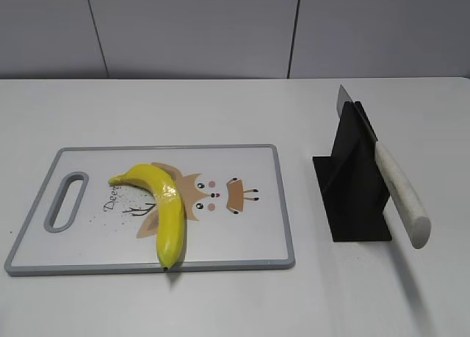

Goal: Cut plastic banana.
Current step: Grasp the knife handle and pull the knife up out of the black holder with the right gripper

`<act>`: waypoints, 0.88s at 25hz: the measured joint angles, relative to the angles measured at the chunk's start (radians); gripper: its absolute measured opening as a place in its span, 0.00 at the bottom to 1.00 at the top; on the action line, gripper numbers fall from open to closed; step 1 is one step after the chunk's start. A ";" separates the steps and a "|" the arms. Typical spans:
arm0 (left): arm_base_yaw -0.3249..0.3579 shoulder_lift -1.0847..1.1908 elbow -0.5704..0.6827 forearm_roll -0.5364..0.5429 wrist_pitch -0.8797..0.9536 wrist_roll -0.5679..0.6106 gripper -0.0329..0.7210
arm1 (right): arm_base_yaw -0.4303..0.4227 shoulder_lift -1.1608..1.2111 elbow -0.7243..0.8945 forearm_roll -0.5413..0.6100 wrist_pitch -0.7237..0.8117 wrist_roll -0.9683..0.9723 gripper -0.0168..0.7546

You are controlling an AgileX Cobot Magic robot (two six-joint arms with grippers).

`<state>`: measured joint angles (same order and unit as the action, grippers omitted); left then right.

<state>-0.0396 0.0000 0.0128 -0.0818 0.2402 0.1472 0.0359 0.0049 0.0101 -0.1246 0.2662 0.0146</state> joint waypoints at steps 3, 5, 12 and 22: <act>0.000 0.000 0.000 0.000 0.000 0.000 0.36 | 0.000 0.000 0.000 0.000 0.000 0.000 0.47; 0.000 0.000 0.000 0.000 0.000 0.000 0.36 | 0.000 0.000 0.000 0.000 0.000 0.000 0.47; 0.000 0.000 0.000 0.000 0.000 0.000 0.36 | 0.000 0.000 0.000 0.000 0.000 0.000 0.47; 0.000 0.000 0.000 0.000 0.000 0.000 0.36 | 0.000 0.000 0.000 0.000 0.000 0.000 0.47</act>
<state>-0.0396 0.0000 0.0128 -0.0818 0.2402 0.1472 0.0359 0.0049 0.0101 -0.1246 0.2662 0.0146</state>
